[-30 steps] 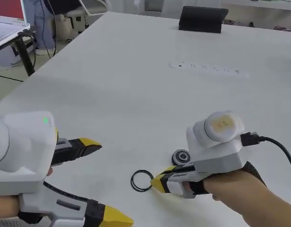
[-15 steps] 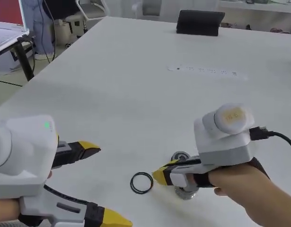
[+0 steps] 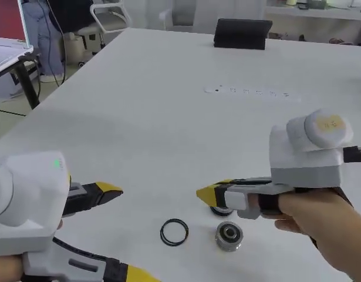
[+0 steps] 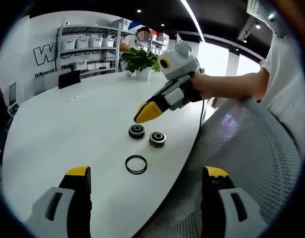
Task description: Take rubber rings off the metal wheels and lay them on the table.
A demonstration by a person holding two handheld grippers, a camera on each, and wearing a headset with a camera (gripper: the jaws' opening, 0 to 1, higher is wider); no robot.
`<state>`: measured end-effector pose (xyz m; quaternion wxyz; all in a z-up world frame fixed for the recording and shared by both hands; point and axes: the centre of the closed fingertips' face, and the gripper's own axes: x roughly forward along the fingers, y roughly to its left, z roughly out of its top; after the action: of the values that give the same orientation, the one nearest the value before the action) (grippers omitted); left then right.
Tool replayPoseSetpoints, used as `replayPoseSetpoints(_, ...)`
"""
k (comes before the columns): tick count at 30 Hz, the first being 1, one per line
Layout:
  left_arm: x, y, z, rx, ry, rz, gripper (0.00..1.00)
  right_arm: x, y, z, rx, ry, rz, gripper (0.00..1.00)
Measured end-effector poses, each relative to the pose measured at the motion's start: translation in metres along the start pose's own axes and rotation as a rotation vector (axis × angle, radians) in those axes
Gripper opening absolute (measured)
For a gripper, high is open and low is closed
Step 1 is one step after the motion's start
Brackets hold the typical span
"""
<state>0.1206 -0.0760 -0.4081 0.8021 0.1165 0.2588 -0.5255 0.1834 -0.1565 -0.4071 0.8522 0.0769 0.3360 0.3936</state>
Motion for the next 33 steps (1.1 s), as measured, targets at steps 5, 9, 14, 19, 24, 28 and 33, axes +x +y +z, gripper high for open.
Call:
replayPoseSetpoints(5,0.0,-0.001,0.001,0.001,-0.003,-0.005,0.91,-0.01,-0.012,0.008,0.007,-0.034,-0.034,0.09)
replayPoseSetpoints(9,0.0,-0.003,0.004,0.002,-0.013,-0.015,0.91,-0.02,-0.029,0.011,0.033,-0.058,-0.06,0.09)
replayPoseSetpoints(14,0.001,-0.008,0.008,0.042,-0.012,-0.041,0.92,-0.027,-0.045,0.007,0.041,-0.056,-0.108,0.09)
replayPoseSetpoints(19,-0.005,-0.006,0.02,0.059,-0.037,-0.043,0.93,-0.032,-0.056,0.006,0.076,-0.07,-0.134,0.09)
replayPoseSetpoints(24,-0.015,0.002,0.042,0.075,-0.082,-0.023,0.93,-0.034,-0.061,0.005,0.082,-0.068,-0.154,0.09)
replayPoseSetpoints(28,-0.022,0.012,0.061,0.112,-0.106,-0.008,0.93,-0.035,-0.066,0.002,0.091,-0.065,-0.164,0.09)
replayPoseSetpoints(33,-0.024,0.024,0.088,0.205,-0.106,-0.005,0.92,-0.036,-0.074,-0.005,0.099,-0.041,-0.185,0.09)
